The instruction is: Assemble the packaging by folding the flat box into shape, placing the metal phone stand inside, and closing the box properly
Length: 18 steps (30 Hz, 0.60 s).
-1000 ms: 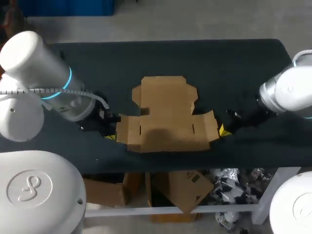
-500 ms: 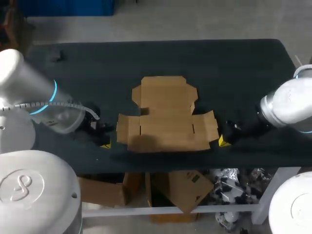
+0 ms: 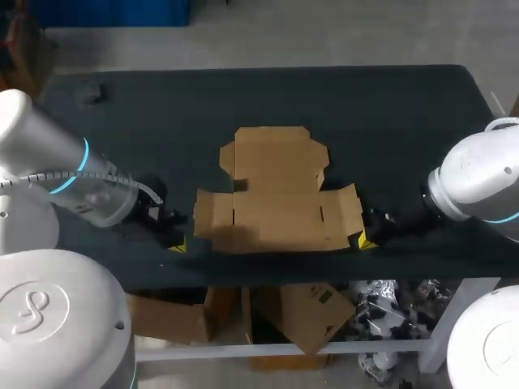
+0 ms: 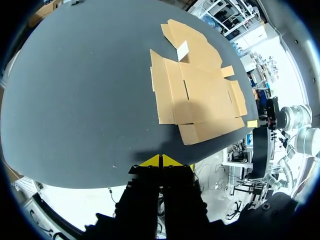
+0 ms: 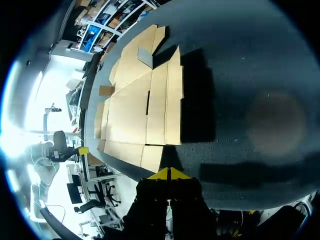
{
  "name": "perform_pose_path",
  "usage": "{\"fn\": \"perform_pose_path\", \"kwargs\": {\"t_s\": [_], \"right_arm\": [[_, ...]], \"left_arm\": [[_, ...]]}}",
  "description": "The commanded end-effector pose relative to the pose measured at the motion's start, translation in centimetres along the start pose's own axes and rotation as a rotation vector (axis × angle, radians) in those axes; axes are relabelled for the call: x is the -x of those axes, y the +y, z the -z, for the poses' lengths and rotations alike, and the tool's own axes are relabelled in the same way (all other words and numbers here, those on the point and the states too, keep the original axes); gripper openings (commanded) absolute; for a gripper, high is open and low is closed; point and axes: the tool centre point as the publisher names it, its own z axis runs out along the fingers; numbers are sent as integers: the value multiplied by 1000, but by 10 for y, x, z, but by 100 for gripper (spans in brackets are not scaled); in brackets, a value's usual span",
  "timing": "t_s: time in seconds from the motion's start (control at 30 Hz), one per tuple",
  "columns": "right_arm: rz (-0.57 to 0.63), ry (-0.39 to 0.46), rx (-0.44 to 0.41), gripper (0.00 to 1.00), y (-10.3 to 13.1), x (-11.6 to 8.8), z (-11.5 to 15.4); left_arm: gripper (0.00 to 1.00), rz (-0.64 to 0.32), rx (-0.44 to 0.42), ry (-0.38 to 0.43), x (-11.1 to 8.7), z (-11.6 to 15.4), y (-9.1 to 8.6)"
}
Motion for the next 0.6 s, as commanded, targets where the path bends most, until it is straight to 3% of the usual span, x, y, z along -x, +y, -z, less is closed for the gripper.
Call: {"fn": "perform_pose_path", "kwargs": {"t_s": [0.03,0.6], "right_arm": [[3,7,-7,0,4,0,-5],[1,34,-10,0,2,2,-19]], "left_arm": [[0,-1,7,8,2,-8,-2],[0,-16,33,28,1,-15,-4]]}}
